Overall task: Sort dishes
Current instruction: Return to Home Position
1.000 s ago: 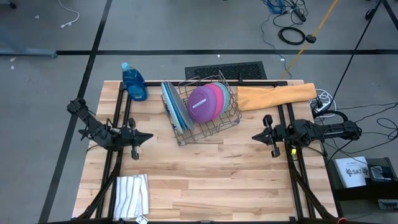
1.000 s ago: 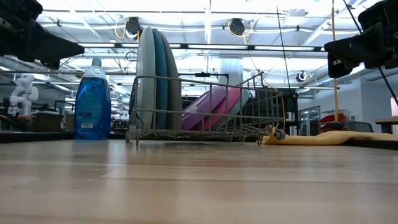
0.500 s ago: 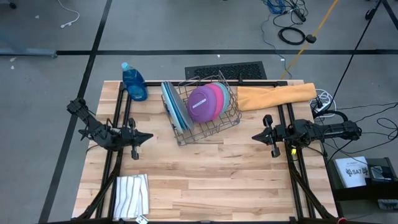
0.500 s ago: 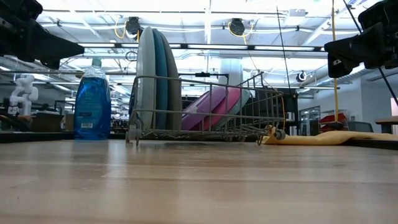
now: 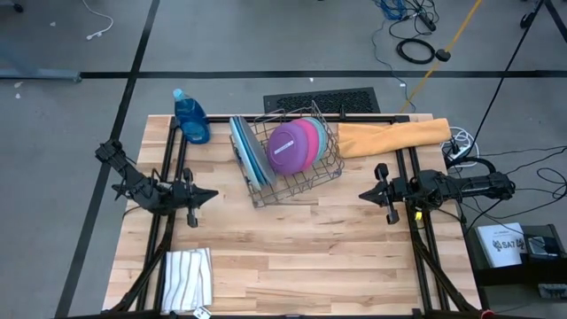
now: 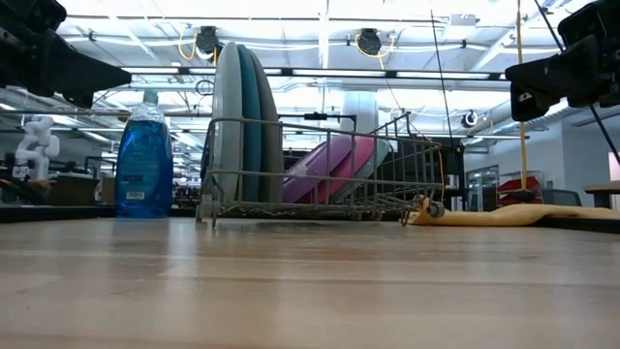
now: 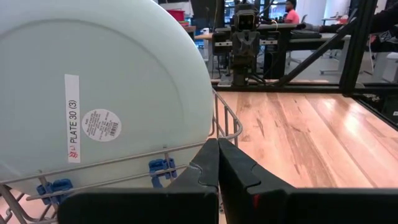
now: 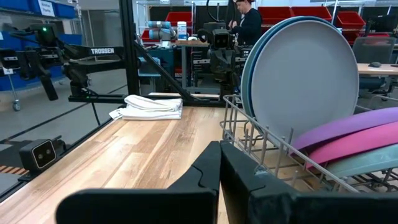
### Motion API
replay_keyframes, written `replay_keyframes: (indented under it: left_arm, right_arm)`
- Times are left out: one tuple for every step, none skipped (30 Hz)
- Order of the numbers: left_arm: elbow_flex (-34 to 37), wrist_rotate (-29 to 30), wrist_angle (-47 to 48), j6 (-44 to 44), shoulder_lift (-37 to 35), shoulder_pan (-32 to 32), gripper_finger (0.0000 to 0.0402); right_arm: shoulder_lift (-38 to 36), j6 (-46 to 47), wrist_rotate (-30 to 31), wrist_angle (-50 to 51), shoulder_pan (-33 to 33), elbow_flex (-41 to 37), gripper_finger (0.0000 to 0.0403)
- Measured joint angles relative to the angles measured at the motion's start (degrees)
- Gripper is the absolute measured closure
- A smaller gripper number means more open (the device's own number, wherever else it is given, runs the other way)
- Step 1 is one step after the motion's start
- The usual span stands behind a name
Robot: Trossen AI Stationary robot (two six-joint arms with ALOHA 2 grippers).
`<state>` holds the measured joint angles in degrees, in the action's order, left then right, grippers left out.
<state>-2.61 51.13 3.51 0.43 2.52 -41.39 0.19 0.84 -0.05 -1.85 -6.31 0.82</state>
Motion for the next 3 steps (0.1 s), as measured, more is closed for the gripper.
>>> replay_keyframes:
  left_arm:
    - [0.0, 0.0, 0.0, 0.0, 0.0, 0.0, 0.0402]
    - [0.0, 0.0, 0.0, 0.0, 0.0, 0.0, 0.0401]
    - [0.0, 0.0, 0.0, 0.0, 0.0, 0.0, 0.0401]
  right_arm:
    - [0.0, 0.0, 0.0, 0.0, 0.0, 0.0, 0.0403]
    - [0.0, 0.0, 0.0, 0.0, 0.0, 0.0, 0.0403]
    - [0.0, 0.0, 0.0, 0.0, 0.0, 0.0, 0.0403]
